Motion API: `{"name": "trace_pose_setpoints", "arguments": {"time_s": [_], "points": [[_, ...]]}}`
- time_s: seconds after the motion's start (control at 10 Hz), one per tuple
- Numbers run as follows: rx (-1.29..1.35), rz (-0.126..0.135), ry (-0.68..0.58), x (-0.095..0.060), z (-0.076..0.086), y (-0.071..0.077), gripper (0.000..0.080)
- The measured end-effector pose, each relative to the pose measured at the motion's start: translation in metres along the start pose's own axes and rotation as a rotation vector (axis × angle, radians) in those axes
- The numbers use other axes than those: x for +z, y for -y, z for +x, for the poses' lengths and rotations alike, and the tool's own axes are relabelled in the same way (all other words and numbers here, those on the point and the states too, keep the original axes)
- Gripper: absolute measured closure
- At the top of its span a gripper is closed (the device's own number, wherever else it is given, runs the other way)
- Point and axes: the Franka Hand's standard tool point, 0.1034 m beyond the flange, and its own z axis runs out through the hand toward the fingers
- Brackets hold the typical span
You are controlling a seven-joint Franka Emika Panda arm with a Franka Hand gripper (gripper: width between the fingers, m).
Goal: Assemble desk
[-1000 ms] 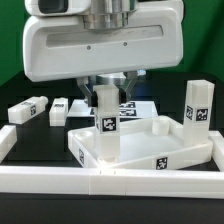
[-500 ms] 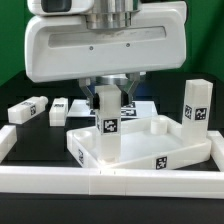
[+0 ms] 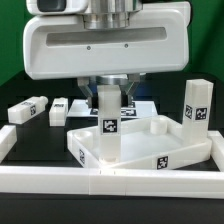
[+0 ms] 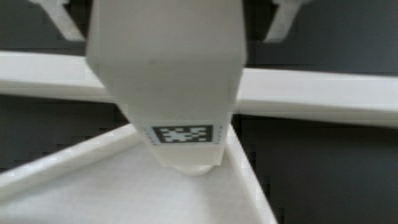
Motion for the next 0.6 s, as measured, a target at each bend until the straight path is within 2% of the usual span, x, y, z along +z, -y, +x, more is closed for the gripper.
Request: {"name": "trace_pose_setpoints", "arguments": {"time_s": [0.5,0.6], "points": [[0.331,0.004,0.0,0.0006,-0.0002,0.0004,0.0509],[0.455,0.022,-0.005,0.0011,0.0002,0.0007,0.0509]]}}
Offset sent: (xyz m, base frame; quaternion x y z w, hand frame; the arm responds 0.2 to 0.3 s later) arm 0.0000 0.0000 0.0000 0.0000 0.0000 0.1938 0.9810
